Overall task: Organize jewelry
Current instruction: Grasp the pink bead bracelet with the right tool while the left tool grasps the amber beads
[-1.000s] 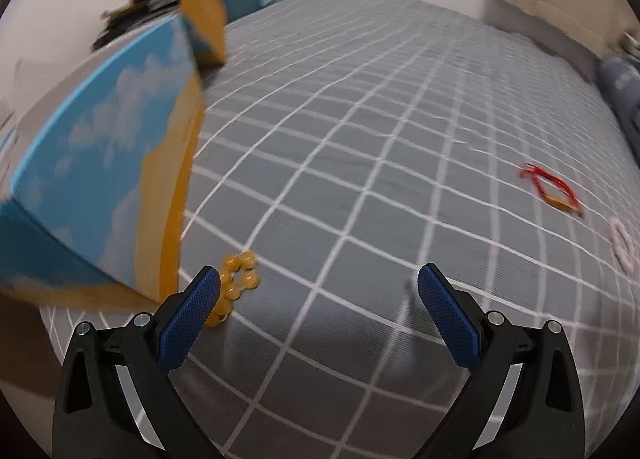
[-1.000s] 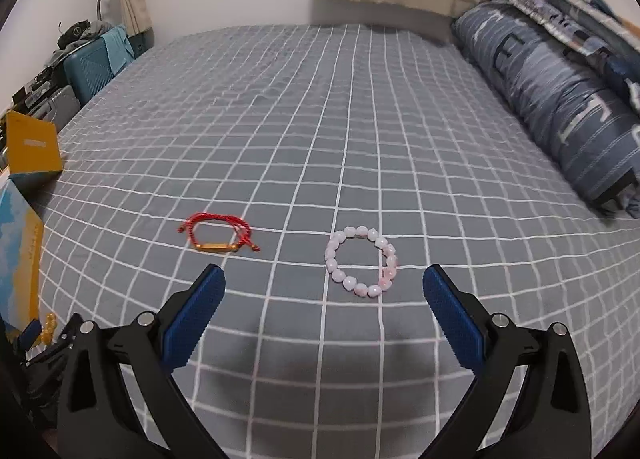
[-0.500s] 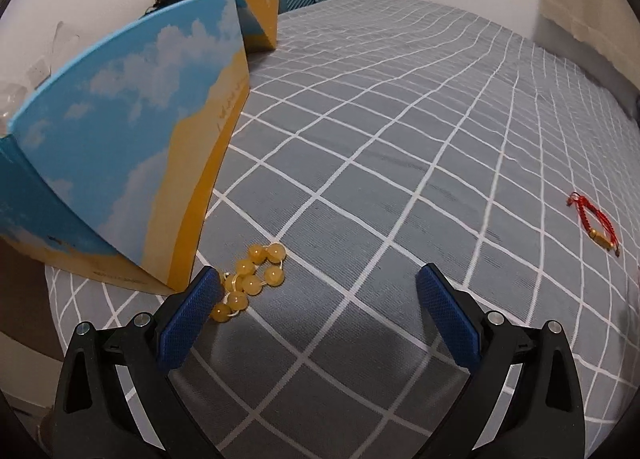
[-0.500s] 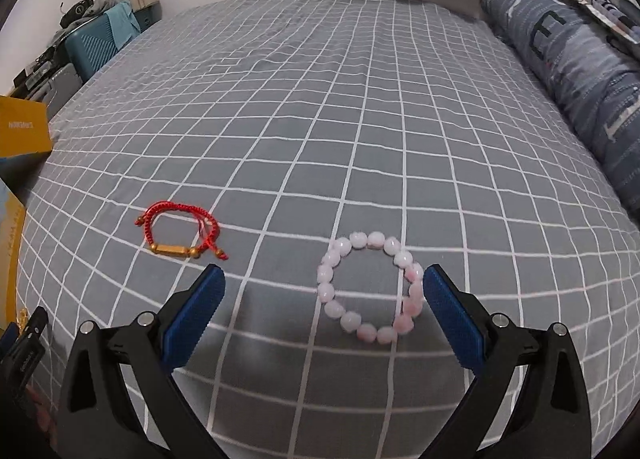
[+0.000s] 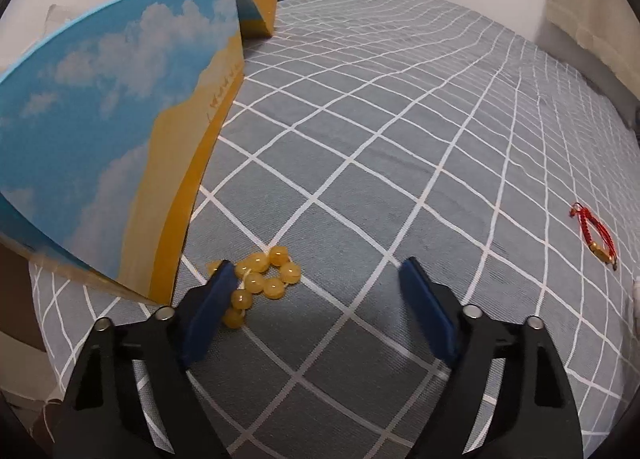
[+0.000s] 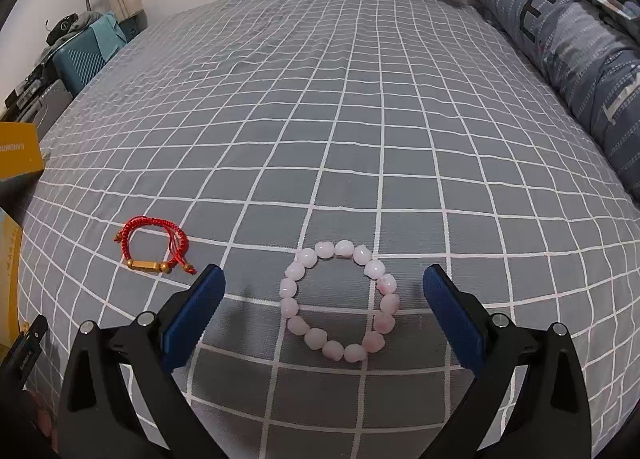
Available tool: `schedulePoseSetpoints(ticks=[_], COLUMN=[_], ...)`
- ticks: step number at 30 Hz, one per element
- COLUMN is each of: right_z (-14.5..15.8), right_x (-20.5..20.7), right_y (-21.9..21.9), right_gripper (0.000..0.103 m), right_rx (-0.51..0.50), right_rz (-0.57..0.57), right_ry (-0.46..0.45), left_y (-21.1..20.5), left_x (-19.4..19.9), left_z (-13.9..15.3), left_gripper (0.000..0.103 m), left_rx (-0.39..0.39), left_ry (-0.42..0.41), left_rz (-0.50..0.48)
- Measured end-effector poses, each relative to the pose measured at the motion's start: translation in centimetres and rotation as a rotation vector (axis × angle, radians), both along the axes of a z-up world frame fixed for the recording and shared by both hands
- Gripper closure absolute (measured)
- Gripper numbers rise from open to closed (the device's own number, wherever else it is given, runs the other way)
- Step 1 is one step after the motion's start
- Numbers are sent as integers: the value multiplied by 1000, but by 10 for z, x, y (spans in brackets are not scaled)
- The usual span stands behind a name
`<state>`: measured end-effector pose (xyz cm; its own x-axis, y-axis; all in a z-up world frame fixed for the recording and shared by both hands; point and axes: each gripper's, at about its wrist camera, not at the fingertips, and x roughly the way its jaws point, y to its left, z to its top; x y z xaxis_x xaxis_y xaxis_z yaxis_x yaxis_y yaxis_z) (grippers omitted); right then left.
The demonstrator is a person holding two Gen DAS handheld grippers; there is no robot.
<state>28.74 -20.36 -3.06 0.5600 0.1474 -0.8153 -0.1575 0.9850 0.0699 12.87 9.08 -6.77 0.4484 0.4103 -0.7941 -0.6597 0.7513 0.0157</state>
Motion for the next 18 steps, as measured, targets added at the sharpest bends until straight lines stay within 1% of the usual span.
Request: schedulePoseSetpoints(ticks=[2, 3, 5, 6, 7, 8, 10, 11, 12, 18], right_z=[0, 0, 0, -1, -1, -1, 0, 0, 0, 1], right_x=[-1, -2, -3, -4, -2, -2, -2, -2, -2, -2], right_y=[1, 2, 4, 4, 3, 4, 4, 5, 4, 2], right_gripper=[8, 8, 8, 8, 8, 8, 8, 8, 8, 8], right_rx=[-5, -8, -11, -12, -13, -14, -19, -21, -21, -20], right_rz=[5, 7, 10, 11, 12, 13, 13, 12, 12, 7], right_ry=[-1, -2, -2, -2, -2, -1, -2, -3, -2, 5], left_y=[-1, -2, -5, -6, -6, -7, -6, -6, -6, -3], left_x=[0, 1, 3, 3, 3, 3, 3, 3, 4, 4], left_z=[1, 2, 3, 3, 3, 3, 3, 3, 3, 6], left_gripper=[39, 43, 54, 57, 62, 70, 80, 91, 94, 94], left_rx=[0, 2, 4, 2, 2, -1, -7, -9, -10, -17], left_ry=[-6, -6, -7, -10, -10, -11, -16, -17, -16, -16], left_rz=[-22, -37, -68, -85, -95, -105, -122, -131, -142, -190])
